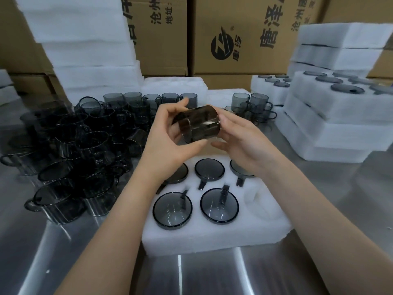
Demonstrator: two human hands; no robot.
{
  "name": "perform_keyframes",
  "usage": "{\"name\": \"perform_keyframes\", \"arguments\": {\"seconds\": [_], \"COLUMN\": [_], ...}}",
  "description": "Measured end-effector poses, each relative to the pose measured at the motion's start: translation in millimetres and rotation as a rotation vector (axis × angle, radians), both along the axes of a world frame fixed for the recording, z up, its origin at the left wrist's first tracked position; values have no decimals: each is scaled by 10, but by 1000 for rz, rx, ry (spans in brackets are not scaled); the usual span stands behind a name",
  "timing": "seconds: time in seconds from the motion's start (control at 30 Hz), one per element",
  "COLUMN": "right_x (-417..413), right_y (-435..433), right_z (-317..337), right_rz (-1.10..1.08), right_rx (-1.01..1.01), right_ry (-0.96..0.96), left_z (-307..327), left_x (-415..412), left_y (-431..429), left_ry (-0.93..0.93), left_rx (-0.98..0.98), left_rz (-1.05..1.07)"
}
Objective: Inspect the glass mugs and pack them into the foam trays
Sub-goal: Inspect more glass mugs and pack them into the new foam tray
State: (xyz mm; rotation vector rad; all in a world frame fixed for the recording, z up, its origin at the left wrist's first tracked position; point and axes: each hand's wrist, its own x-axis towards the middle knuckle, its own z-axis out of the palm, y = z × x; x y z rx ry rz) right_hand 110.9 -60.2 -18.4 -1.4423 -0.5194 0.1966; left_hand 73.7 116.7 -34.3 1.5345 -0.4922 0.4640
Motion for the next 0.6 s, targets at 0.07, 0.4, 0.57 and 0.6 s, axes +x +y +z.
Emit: {"name": "perform_keyframes", "arguments": {"seconds": [0.07,0.4,0.57,0.6], "right_x": [-12,-65,-90,-86], "right_y": [-11,24,66,64], "right_z": [1,-6,-6,-1], "right_rz": [96,-78,-210,-227], "right_rx": [75,-32,-52,-46], "right_ry": [-13,-193,-234,-220], "left_z": [-5,-10,-17,-18], "left_x": [12,10,9,8], "left_y": [21,4,-10,-13], "left_ry": [25,72,47,52], "left_rx": [-26,190,348,347], "left_rz": [-29,9,51,34]}}
